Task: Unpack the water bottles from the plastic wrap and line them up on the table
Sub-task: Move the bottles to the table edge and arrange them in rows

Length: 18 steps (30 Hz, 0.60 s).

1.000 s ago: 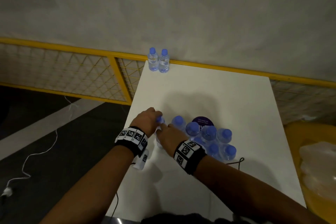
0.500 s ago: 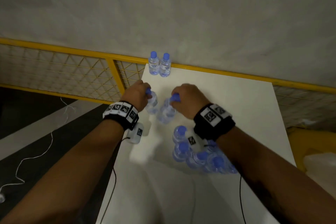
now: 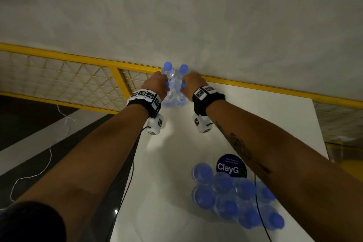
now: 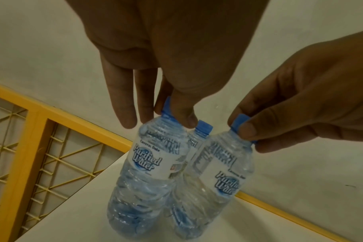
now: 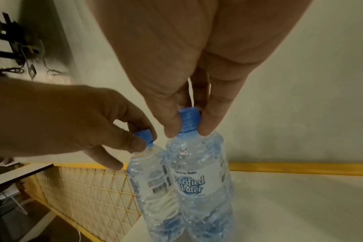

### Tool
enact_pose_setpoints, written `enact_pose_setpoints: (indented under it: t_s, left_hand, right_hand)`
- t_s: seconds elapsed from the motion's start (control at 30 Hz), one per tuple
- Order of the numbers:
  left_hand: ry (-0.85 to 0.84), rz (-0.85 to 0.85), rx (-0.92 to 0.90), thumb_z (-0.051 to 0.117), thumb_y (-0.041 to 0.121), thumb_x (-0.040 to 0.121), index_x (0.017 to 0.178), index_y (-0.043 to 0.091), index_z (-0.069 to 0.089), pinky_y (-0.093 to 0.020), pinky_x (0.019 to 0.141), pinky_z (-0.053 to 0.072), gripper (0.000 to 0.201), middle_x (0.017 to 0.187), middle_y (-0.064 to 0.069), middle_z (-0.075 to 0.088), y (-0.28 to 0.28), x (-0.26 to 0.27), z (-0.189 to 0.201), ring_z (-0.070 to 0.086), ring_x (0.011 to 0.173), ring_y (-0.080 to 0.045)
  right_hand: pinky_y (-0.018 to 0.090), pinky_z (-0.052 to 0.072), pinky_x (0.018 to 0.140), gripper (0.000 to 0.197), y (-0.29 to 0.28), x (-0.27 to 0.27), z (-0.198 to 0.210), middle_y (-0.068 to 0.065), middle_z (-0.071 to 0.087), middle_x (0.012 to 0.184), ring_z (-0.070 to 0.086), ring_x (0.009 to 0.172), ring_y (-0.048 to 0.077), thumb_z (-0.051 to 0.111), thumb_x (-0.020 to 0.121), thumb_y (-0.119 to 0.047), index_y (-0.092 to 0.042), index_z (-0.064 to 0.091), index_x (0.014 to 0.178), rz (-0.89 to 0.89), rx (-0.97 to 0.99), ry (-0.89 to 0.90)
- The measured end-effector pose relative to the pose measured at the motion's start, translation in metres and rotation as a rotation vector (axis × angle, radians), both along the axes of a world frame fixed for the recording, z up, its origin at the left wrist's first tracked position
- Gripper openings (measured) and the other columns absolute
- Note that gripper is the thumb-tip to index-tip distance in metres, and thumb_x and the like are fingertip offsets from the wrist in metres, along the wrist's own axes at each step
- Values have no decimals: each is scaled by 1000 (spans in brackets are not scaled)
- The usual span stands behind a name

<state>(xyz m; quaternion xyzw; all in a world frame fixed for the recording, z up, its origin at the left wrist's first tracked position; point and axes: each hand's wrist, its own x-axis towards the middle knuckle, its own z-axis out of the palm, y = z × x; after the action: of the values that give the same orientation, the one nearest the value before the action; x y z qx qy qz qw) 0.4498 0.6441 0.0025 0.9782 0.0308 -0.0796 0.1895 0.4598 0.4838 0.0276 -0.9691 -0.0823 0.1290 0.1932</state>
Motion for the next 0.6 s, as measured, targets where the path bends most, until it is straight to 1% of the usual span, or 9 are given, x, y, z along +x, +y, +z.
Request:
enact_pose_setpoints:
  t_s: [0.07,0.13,0.17,0.23,0.33,0.37,0.5,0.57,0.6]
  left_hand:
    - [3,-24,18,67,21,93,110,16,65,-38,85,46,18,114,-10,53,1,12,-7,59,102,-35]
    - [-6,-47,39,65,19,93,114,15,65,-35,82,43,20,111,-9,50,5,21,-13,59,99,-35]
    - [-12,-61,41,64,18,94,115,15,65,-34,81,41,22,112,-9,51,7,24,-16,59,99,-35]
    - [-23,-81,27,63,15,94,119,16,65,-32,80,39,26,116,-11,52,11,30,-21,60,99,-35]
    - [-43,-83,4,64,13,93,122,15,65,-31,80,38,29,117,-13,54,14,35,-25,60,101,-36]
    - [-50,-82,-3,64,12,92,122,14,65,-31,81,38,30,117,-14,54,15,36,-25,60,101,-36]
    - [-62,-70,-41,63,8,92,123,11,64,-28,81,36,31,114,-12,53,13,36,-25,58,97,-33]
    - [-65,-63,-53,63,8,92,123,11,64,-26,81,34,31,109,-7,49,12,35,-23,54,92,-28]
    - [-66,-61,-56,63,8,93,124,11,63,-26,81,34,32,109,-7,49,12,34,-23,54,92,-27]
  right_hand:
    - [30,44,61,15,3,13,-18,2,58,73,61,71,30,59,88,-23,-8,61,85,-96,76,56]
    - [31,42,60,17,5,22,-29,2,53,71,54,68,28,57,87,-23,-5,57,87,-145,114,78]
    - [33,43,62,17,6,26,-35,4,55,73,54,69,28,56,87,-22,-5,58,89,-154,120,95]
    - [38,51,70,19,7,30,-34,9,65,82,62,76,30,56,89,-22,-7,61,98,-212,210,139]
    - [44,54,80,22,12,37,-39,12,67,90,66,85,31,57,89,-23,-7,61,103,-218,210,147]
    - [44,55,82,22,13,37,-37,12,69,93,67,88,31,58,88,-22,-7,61,104,-250,253,167]
    - [48,54,81,26,19,38,-36,14,70,100,67,94,35,57,89,-21,-3,61,107,-251,284,187]
    - [50,54,87,29,20,39,-36,16,70,104,67,98,36,57,87,-19,-4,60,112,-281,352,224]
    - [52,53,89,32,20,39,-36,17,70,106,66,99,37,56,86,-21,-4,60,113,-277,356,228]
